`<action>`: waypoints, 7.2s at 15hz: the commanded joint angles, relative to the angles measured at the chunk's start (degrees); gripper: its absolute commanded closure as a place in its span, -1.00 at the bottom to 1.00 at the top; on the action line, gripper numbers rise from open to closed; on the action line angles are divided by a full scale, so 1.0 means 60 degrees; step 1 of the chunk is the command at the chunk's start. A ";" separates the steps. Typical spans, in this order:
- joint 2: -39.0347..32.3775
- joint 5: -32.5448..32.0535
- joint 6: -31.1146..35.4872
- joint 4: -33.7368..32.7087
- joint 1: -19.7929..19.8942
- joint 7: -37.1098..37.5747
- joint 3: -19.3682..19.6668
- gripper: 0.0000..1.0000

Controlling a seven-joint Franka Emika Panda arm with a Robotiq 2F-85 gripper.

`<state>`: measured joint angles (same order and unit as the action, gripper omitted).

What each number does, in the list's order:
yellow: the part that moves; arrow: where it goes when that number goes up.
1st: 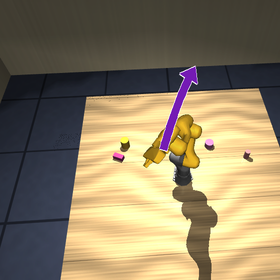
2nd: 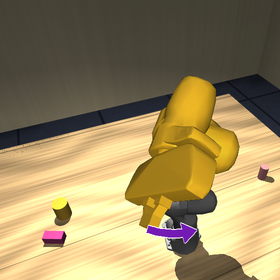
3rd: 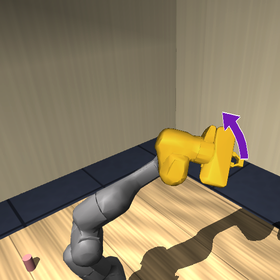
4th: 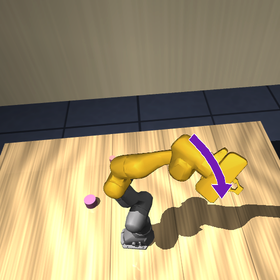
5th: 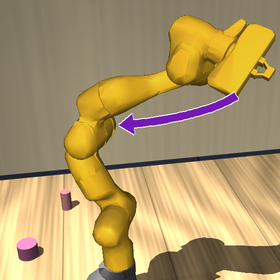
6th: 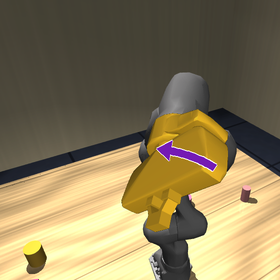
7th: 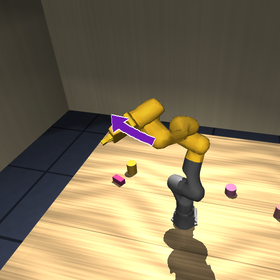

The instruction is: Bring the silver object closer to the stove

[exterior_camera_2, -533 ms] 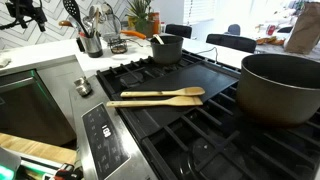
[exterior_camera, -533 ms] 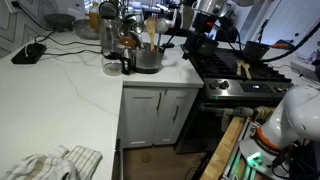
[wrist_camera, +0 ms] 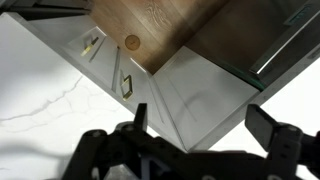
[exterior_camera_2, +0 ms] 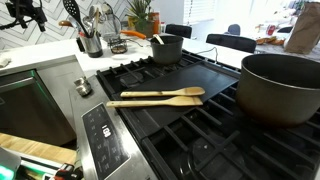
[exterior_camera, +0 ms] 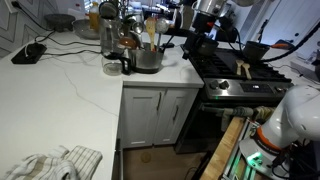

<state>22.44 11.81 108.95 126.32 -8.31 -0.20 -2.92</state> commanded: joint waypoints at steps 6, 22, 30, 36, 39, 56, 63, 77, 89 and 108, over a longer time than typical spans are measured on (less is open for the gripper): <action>-0.0004 0.0042 -0.0025 -0.0019 0.0124 -0.0033 -0.0106 -1.00; -0.0257 -0.0520 0.0604 -0.0271 -0.0038 -0.1292 -0.0440 -1.00; -0.1063 -0.2740 0.2281 -0.0558 0.0186 -0.1309 -0.0823 -1.00; -0.1345 -0.3314 0.2935 -0.0626 0.0089 -0.1342 -0.0758 -1.00; -0.1433 -0.3355 0.2950 -0.0724 0.0092 -0.1342 -0.0763 -1.00; -0.4533 -0.4625 0.4436 -0.2929 0.0076 -0.2126 -0.0787 -1.00; -0.5039 -0.5431 0.4952 -0.3167 0.0014 -0.2050 -0.0738 -1.00; -0.5376 -0.5290 0.5348 -0.3217 0.0046 -0.2179 -0.0709 0.48; -0.5042 -0.5009 0.4397 -0.3081 0.0296 -0.2018 -0.0388 0.97; -0.1632 -0.4481 0.3023 0.0589 0.0866 -0.0079 -0.0086 0.96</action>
<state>7.92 -16.46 129.34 123.81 -4.95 -4.49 -4.62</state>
